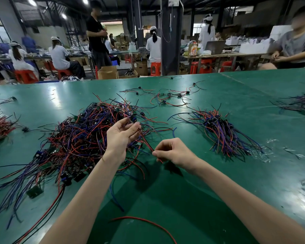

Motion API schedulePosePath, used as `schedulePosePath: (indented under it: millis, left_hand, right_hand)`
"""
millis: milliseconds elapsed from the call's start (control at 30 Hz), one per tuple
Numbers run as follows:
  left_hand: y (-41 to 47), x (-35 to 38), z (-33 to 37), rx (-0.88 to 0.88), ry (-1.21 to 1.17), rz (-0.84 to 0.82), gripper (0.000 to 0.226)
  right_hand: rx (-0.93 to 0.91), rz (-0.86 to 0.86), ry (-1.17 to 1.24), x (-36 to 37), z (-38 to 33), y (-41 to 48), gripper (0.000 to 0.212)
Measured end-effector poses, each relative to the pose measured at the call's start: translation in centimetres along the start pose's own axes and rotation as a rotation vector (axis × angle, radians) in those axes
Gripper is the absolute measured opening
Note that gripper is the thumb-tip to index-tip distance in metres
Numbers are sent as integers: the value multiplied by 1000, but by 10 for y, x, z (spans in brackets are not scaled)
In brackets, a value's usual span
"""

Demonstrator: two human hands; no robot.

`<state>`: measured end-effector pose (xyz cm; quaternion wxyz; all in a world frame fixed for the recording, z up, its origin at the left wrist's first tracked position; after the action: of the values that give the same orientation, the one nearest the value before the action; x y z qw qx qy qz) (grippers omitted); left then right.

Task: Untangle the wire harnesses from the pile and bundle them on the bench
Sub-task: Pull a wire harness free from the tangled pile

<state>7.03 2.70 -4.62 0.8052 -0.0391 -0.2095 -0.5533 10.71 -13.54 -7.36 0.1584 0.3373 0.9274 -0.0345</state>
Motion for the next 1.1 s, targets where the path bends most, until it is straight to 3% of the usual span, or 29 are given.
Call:
schedulePosePath:
  millis: [200, 333, 667, 1100]
  left_hand:
    - [2, -8, 7, 42, -1, 36, 27]
    - [1, -8, 10, 62, -17, 44, 27]
    - [0, -10, 17, 118, 0, 79, 26]
    - [-1, -13, 20, 155, 139, 115, 31]
  right_hand:
    - [6, -54, 33, 3, -1, 1, 5]
    - [45, -78, 33, 1, -2, -1, 14]
    - [-49, -219, -175, 15, -12, -4, 13]
    - [-109, -154, -340, 16, -22, -9, 6]
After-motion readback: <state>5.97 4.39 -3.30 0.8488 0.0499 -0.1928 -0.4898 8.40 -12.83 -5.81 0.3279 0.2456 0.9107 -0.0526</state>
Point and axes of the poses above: each hand's wrist, its own y-axis towards the middle knuckle, its own x-axis out of the palm, z = x × y, the point moved 7 cm from there along y, towards the middle knuckle, and after that the axes turned 11 degrees about -z, right-handed, at the moved point
